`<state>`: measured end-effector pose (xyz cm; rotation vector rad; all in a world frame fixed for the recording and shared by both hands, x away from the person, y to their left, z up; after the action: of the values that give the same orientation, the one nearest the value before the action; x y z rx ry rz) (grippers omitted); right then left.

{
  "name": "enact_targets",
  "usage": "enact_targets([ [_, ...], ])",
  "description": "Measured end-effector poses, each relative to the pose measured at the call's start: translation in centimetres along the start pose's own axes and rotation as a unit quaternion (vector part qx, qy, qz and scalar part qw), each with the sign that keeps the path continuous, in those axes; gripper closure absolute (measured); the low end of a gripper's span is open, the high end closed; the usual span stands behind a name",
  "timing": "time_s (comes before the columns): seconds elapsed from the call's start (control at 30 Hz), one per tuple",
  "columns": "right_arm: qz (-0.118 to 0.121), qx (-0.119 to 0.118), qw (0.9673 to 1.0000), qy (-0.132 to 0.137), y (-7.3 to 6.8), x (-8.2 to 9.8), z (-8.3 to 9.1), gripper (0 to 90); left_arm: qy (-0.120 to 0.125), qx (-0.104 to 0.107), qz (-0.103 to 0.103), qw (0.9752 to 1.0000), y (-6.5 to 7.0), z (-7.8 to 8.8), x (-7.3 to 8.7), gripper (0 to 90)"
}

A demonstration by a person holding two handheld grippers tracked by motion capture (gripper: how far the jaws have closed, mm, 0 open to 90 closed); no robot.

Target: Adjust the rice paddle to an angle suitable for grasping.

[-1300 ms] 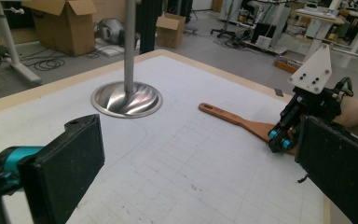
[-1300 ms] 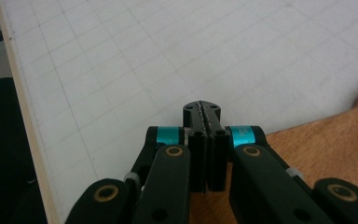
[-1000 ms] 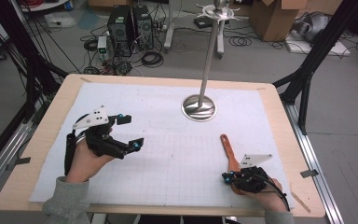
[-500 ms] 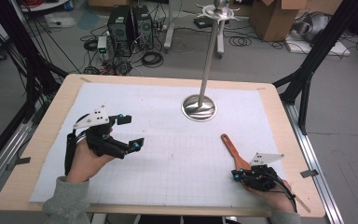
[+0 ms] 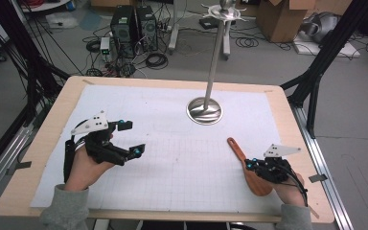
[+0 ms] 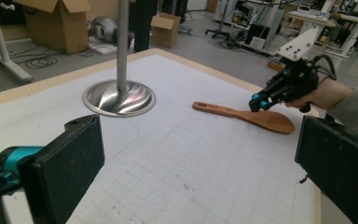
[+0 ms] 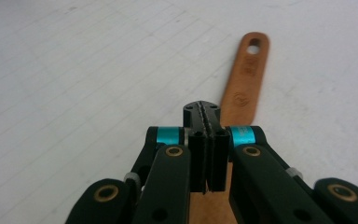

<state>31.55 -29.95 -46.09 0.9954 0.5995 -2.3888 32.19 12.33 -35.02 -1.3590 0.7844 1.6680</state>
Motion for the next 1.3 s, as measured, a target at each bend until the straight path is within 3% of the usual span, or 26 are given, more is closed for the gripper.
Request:
enact_targets([
  [0.27, -0.004, 0.029, 0.9996, -0.002, 2.3, -0.7, -0.7, 89.5, -0.012, -0.018, 0.007, 0.9997, -0.3, 1.0, 1.0, 1.7],
  [0.53, 0.001, 0.041, 0.9989, -0.021, 2.8, -0.6, -1.9, 89.5, -0.025, -0.027, 0.005, 0.9993, -0.3, 1.4, 1.6, 1.7],
  [0.6, 0.001, 0.044, 0.9988, -0.022, 3.1, -0.7, -2.0, 89.5, -0.020, -0.024, 0.010, 0.9995, -0.1, 1.5, 1.3, 1.7],
  [0.7, -0.001, 0.046, 0.9985, -0.030, 3.6, -0.5, -2.3, 89.5, -0.009, -0.020, -0.002, 0.9998, 0.4, 1.7, 0.7, 1.7],
  [0.93, -0.003, 0.033, 0.9988, -0.036, 3.3, -0.6, -3.0, 89.5, -0.041, -0.034, -0.006, 0.9985, 0.2, 1.5, 1.8, 1.7],
  [1.3, -0.008, 0.003, 0.9993, -0.038, 2.6, -0.9, -3.7, 89.5, -0.036, -0.041, -0.004, 0.9985, 0.1, 2.2, 1.9, 1.7],
])
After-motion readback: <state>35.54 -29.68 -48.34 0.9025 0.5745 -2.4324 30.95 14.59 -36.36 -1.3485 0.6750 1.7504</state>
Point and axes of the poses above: each handheld gripper's, and its own axes: z roughly backward along the jaws, x roughly out of its underside, y roughly to its right, the point moved 6 cm from there along -z, roughly forward along the jaws, and after that the axes turned 11 degrees about -z, right-handed, at the moved point
